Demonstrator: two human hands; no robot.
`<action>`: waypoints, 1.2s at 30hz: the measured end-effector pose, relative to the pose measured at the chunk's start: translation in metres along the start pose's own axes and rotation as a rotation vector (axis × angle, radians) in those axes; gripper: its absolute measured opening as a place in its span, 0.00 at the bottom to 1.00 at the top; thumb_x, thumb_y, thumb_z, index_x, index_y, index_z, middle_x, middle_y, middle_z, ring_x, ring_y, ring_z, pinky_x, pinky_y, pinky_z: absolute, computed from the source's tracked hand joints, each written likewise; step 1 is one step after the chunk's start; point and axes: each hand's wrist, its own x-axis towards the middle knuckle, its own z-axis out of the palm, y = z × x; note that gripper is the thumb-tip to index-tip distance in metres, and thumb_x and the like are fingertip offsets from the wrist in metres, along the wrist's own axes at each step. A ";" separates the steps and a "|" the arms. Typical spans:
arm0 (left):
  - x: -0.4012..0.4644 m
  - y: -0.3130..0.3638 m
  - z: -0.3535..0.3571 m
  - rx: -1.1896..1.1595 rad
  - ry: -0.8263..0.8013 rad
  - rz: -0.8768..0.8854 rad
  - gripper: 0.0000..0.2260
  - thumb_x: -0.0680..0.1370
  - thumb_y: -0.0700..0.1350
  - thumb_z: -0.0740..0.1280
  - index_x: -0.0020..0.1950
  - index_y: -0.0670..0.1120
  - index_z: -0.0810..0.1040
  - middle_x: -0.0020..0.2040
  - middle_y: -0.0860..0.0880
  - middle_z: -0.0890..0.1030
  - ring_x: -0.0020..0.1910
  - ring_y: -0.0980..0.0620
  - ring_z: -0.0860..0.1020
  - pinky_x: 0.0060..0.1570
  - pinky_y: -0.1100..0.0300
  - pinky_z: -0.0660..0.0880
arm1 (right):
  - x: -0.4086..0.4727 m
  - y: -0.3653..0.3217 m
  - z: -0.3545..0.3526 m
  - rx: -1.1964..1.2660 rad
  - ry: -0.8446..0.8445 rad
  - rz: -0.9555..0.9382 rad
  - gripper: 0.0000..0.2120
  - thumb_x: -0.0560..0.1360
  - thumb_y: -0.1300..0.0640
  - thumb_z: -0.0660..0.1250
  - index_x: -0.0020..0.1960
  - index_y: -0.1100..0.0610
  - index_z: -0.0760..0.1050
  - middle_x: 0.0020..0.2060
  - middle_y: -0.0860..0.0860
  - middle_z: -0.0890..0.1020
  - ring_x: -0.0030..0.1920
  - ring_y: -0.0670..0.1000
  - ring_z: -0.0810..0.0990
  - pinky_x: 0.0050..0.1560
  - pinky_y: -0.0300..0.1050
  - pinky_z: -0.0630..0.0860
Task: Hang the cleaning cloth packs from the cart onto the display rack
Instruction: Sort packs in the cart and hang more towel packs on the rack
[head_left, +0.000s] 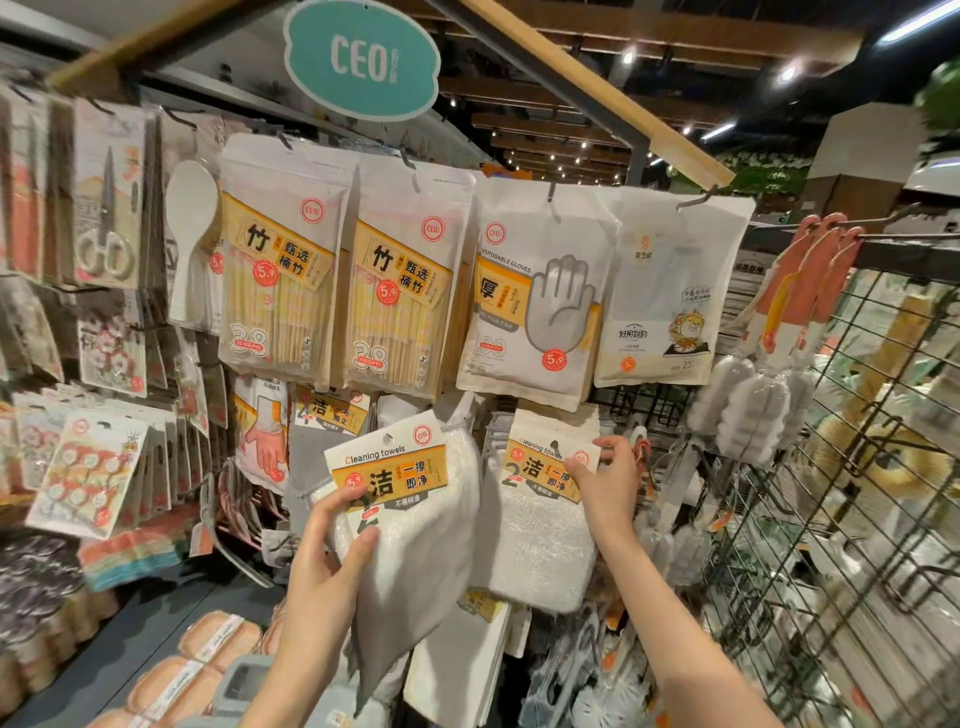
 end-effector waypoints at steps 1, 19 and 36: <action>0.000 -0.001 -0.001 -0.002 0.007 0.006 0.20 0.77 0.33 0.66 0.54 0.61 0.77 0.58 0.65 0.78 0.62 0.62 0.74 0.64 0.54 0.68 | 0.002 0.002 0.003 -0.048 0.017 -0.011 0.18 0.69 0.59 0.74 0.53 0.52 0.69 0.51 0.49 0.71 0.46 0.47 0.73 0.42 0.43 0.69; 0.002 0.000 -0.005 0.042 -0.067 0.042 0.16 0.72 0.46 0.66 0.56 0.64 0.77 0.61 0.63 0.77 0.66 0.66 0.69 0.63 0.60 0.63 | 0.016 -0.002 0.023 -0.237 0.132 -0.009 0.12 0.71 0.55 0.72 0.50 0.53 0.72 0.55 0.51 0.70 0.41 0.49 0.71 0.39 0.44 0.69; -0.010 0.008 0.015 -0.014 -0.145 0.033 0.20 0.75 0.29 0.65 0.57 0.52 0.77 0.57 0.63 0.79 0.62 0.64 0.73 0.62 0.62 0.66 | -0.032 -0.034 -0.017 -0.079 -0.179 -0.114 0.05 0.77 0.50 0.64 0.52 0.49 0.74 0.57 0.49 0.71 0.59 0.45 0.64 0.56 0.40 0.61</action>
